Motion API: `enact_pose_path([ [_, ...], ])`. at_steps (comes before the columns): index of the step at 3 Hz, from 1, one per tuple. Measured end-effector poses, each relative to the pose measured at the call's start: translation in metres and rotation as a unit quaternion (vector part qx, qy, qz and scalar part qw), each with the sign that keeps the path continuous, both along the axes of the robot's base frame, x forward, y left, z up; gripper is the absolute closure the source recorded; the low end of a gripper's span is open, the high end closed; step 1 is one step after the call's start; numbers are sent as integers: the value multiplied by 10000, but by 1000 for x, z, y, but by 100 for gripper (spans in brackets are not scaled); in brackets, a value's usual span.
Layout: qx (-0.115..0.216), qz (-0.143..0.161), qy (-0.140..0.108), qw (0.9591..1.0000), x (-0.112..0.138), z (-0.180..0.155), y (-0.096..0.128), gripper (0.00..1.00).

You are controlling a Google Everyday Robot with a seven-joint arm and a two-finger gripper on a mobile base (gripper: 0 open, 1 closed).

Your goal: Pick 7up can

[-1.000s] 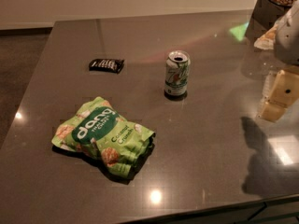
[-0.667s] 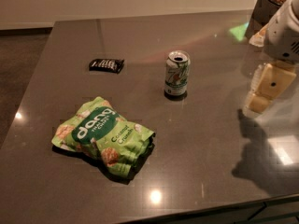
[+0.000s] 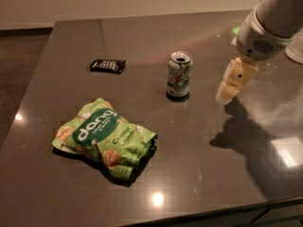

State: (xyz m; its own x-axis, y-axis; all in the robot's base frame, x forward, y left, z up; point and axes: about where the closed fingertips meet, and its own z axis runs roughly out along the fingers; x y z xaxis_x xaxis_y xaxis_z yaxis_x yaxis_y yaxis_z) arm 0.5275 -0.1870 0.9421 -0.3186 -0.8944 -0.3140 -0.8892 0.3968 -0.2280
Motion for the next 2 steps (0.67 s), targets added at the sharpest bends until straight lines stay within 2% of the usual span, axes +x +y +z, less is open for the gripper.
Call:
enact_pose_path([
  [1,261,-37,-78,9996,19,-13,18,0],
  [2,531,-45,-291,9982,37,-17,35,0],
])
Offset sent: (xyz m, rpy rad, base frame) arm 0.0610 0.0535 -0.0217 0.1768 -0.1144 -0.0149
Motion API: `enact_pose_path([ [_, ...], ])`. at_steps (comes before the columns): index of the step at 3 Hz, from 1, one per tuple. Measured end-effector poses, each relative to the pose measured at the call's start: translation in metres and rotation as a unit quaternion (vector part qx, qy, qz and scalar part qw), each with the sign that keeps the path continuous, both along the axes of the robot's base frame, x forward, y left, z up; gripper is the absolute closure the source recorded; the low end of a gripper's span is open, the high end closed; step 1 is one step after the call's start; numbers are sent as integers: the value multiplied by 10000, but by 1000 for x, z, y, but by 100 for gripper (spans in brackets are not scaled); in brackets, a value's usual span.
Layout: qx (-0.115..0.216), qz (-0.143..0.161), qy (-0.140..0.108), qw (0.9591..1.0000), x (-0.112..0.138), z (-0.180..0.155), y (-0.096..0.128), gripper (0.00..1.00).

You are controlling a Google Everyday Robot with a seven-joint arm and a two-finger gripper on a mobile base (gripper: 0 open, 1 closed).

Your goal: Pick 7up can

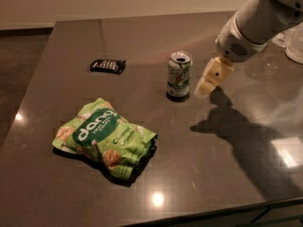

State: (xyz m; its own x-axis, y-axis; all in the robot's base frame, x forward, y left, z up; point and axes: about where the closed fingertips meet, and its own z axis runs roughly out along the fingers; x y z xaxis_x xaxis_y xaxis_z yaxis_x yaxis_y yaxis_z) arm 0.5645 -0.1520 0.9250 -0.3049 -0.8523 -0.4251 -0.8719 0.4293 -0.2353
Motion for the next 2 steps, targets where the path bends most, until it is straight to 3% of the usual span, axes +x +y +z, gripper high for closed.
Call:
enact_pose_path([
  [2,326,69,-223,9992,25,-9,29,0],
])
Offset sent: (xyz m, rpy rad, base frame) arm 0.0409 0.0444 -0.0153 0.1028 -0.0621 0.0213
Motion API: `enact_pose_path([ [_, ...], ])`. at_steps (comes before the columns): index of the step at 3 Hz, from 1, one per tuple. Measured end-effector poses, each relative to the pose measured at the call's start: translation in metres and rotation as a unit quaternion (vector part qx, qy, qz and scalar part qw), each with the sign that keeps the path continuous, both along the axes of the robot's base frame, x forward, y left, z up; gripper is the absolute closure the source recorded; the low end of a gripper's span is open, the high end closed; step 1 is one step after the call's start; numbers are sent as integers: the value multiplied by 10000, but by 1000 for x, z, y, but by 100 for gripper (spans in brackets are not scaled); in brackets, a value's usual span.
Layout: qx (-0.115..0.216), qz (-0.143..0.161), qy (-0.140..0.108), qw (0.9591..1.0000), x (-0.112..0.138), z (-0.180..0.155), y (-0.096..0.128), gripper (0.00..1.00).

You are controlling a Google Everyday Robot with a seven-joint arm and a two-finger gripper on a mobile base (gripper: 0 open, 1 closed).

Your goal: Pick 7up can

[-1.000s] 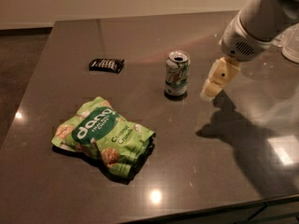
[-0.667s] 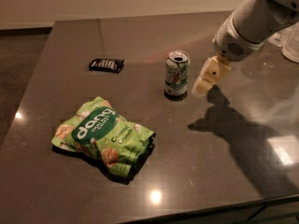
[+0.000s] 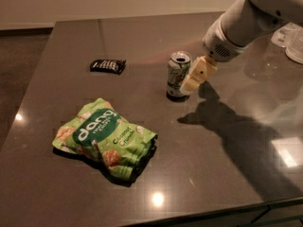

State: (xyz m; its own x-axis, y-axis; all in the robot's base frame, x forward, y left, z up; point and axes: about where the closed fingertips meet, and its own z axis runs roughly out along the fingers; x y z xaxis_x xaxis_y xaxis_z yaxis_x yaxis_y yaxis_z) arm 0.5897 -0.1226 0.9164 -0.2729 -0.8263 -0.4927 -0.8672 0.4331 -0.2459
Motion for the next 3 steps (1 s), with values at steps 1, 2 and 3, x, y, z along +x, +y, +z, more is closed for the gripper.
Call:
enact_pose_path([
  [1,161,12,28,9999,10,-8,9,0],
  [2,223,24,64,9997,14,-12,13,0],
  [3,353,111,78,9993,17,-9,18,11],
])
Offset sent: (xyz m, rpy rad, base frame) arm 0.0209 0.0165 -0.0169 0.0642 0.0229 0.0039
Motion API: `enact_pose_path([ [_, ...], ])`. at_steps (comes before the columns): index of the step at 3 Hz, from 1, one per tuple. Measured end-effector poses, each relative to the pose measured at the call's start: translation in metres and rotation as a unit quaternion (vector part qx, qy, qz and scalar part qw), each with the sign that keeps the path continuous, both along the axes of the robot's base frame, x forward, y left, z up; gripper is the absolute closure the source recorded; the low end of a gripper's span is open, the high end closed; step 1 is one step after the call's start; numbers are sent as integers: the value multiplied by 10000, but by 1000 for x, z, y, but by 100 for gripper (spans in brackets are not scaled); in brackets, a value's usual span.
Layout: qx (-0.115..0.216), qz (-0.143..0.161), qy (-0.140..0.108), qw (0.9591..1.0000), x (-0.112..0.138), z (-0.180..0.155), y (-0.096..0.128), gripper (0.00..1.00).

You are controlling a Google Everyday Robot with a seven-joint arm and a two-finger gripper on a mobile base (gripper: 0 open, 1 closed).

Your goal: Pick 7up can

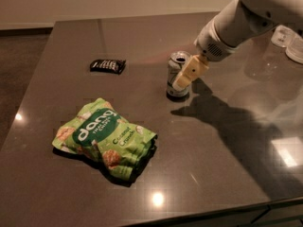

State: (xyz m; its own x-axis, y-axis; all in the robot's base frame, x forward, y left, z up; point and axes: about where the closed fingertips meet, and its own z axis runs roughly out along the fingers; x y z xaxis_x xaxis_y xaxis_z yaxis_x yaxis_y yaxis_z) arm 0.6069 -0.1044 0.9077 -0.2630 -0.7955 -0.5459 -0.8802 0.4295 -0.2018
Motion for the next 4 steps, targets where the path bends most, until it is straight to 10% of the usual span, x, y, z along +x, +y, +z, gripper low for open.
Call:
enact_pose_path([
  [3,244,231,198,9992,2,29,8,100],
  [4,185,400,83,9990,-3,69,11,100],
])
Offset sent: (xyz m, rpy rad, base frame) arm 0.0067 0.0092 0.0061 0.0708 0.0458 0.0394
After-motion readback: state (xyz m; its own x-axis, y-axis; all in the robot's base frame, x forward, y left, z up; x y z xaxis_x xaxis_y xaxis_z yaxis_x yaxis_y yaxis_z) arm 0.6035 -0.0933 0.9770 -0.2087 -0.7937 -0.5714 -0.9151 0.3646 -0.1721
